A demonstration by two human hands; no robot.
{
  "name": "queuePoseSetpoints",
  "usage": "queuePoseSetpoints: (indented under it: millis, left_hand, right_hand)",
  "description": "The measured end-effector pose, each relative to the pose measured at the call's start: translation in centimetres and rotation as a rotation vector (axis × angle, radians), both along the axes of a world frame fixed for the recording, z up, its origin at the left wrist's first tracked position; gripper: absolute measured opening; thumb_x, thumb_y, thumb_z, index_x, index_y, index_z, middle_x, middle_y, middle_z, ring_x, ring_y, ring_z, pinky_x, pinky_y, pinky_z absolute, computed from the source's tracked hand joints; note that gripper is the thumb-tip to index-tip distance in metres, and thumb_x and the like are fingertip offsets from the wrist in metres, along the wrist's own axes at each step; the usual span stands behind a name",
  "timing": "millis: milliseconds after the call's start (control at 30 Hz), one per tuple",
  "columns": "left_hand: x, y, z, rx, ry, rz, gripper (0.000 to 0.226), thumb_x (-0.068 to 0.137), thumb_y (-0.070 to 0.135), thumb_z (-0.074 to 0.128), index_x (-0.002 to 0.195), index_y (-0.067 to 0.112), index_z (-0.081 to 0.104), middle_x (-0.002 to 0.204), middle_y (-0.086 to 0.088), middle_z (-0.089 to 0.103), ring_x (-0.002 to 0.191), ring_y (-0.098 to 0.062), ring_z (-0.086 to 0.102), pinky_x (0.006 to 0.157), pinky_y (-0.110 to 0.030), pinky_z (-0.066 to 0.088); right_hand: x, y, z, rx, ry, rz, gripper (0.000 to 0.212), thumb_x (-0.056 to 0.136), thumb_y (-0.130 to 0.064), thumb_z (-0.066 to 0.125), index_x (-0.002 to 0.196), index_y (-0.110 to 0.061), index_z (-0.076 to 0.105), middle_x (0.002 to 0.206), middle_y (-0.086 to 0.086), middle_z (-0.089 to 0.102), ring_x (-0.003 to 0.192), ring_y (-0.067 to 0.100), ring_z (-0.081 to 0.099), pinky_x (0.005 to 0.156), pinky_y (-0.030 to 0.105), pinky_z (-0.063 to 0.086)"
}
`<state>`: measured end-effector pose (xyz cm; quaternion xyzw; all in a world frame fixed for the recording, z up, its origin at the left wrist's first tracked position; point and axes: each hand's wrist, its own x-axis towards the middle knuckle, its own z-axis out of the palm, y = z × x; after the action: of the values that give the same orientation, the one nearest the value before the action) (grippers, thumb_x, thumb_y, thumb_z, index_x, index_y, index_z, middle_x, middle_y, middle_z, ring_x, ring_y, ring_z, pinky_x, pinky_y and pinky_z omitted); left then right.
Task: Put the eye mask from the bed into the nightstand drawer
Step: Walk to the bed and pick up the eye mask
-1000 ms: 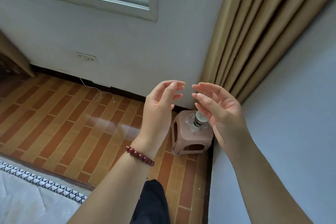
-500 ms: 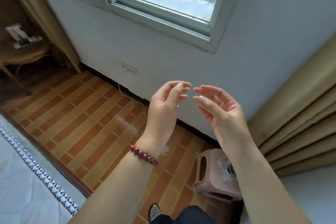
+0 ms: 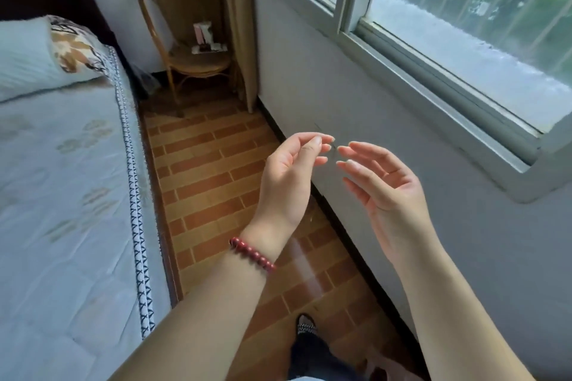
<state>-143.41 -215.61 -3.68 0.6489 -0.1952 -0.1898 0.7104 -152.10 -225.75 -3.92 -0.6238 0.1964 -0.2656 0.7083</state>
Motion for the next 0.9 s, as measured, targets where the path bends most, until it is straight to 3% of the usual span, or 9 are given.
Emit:
queuePoseSetpoints:
  millis: [267, 567, 900]
  left_hand:
    - [4.7, -1.3, 0.7, -0.03, -0.057, 0.365, 0.022, 0.095, 0.027, 0.047, 0.092, 0.027, 0.07, 0.09, 0.017, 0.071, 0.088, 0.003, 0.065, 0.065, 0.001, 0.041]
    - [5.5, 3.2, 0.2, -0.047, -0.033, 0.765, 0.024, 0.095, 0.018, 0.049, 0.084, 0.027, 0.068, 0.093, 0.011, 0.071, 0.088, -0.002, 0.066, 0.065, 0.0, 0.042]
    - [7.2, 8.3, 0.3, -0.041, -0.007, 1.007, 0.021, 0.091, 0.009, 0.052, 0.085, 0.021, 0.068, 0.085, 0.012, 0.069, 0.078, 0.001, 0.064, 0.065, -0.003, 0.042]
  right_hand:
    - [8.5, -3.4, 0.5, -0.015, 0.002, 0.37, 0.019, 0.073, -0.03, 0.072, 0.09, -0.038, 0.073, 0.105, -0.006, 0.074, 0.105, 0.013, 0.067, 0.086, 0.029, 0.049]
    - [14.7, -0.1, -0.4, 0.02, -0.003, 0.761, 0.017, 0.076, -0.025, 0.07, 0.09, -0.034, 0.073, 0.104, -0.005, 0.075, 0.104, 0.016, 0.068, 0.08, 0.022, 0.051]
    - [19.8, 5.5, -0.7, 0.075, 0.005, 1.016, 0.016, 0.078, -0.022, 0.068, 0.088, -0.033, 0.074, 0.097, -0.009, 0.075, 0.093, 0.009, 0.068, 0.078, 0.021, 0.052]
